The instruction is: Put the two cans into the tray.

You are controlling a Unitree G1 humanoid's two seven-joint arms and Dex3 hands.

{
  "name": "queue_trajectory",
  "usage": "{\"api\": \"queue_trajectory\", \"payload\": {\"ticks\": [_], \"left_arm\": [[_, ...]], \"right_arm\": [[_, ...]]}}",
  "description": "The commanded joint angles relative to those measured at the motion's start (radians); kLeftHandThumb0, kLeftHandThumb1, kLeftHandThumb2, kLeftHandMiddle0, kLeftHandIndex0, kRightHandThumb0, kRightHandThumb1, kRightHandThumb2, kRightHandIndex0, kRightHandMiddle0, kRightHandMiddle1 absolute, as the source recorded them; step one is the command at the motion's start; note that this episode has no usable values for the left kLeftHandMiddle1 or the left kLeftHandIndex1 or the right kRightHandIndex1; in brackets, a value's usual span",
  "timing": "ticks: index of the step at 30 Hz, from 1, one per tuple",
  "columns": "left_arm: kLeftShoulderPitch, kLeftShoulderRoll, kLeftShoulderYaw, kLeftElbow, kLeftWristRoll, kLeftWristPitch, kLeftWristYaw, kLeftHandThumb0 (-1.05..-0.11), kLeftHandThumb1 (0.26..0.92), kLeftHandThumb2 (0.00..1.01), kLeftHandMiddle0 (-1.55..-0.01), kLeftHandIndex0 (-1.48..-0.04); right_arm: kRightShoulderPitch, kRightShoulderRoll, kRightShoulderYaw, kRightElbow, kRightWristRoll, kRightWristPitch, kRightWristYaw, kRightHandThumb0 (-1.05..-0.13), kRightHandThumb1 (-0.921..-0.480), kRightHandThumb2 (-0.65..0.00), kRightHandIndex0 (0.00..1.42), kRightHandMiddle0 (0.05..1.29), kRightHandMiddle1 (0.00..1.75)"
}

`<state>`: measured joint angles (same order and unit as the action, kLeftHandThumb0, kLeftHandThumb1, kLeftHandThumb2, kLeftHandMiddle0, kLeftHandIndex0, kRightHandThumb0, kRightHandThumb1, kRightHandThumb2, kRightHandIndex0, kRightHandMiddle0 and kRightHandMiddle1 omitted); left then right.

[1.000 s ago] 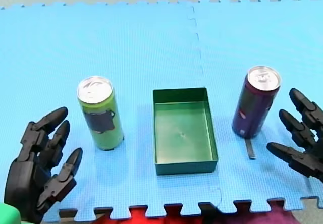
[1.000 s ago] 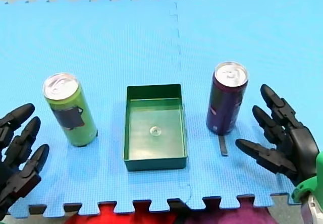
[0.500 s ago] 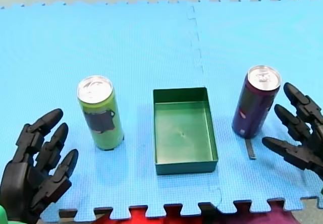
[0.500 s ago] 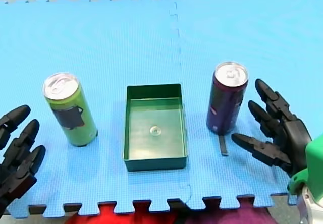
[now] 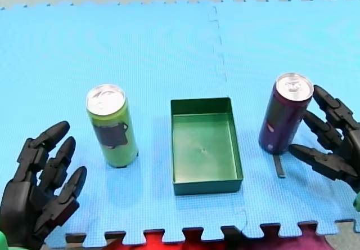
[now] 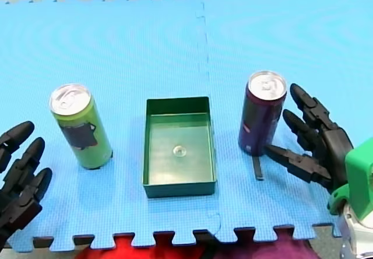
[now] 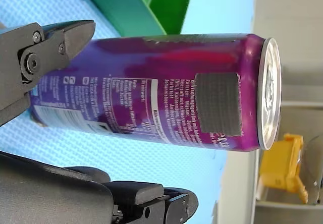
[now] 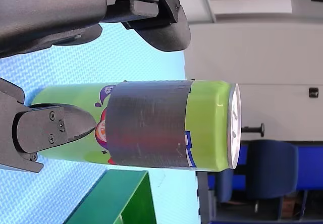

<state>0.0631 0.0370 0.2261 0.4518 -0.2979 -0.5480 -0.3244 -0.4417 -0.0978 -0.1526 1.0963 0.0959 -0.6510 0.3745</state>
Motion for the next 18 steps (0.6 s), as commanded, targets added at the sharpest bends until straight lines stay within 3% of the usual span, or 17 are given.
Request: {"api": "queue_trajectory", "payload": {"ticks": [1,6,10,18], "left_arm": [[0.001,0.004,0.004,-0.001,-0.001,-0.003,-0.001,-1.048,0.921,0.43,-0.27,-0.07],[0.004,0.006,0.004,-0.002,0.0,-0.003,-0.003,-1.048,0.921,0.43,-0.27,-0.07],[0.006,0.007,0.004,-0.009,0.006,-0.003,0.002,-1.048,0.921,0.44,-0.27,-0.07],[0.011,0.005,0.006,-0.013,0.022,-0.039,0.018,-1.048,0.921,0.45,-0.27,-0.07]], "right_arm": [[-0.01,-0.002,0.001,0.003,-0.003,0.0,-0.006,-1.048,-0.763,-0.01,0.25,0.23,0.01],[-0.018,0.005,0.006,0.001,-0.003,0.01,-0.016,-1.048,-0.771,-0.011,0.25,0.23,0.01],[-0.027,0.011,0.004,0.0,0.005,0.034,-0.017,-1.048,-0.778,-0.012,0.26,0.23,0.01],[-0.05,0.019,-0.001,0.024,0.01,0.059,-0.015,-1.048,-0.784,-0.011,0.27,0.24,0.01]]}}
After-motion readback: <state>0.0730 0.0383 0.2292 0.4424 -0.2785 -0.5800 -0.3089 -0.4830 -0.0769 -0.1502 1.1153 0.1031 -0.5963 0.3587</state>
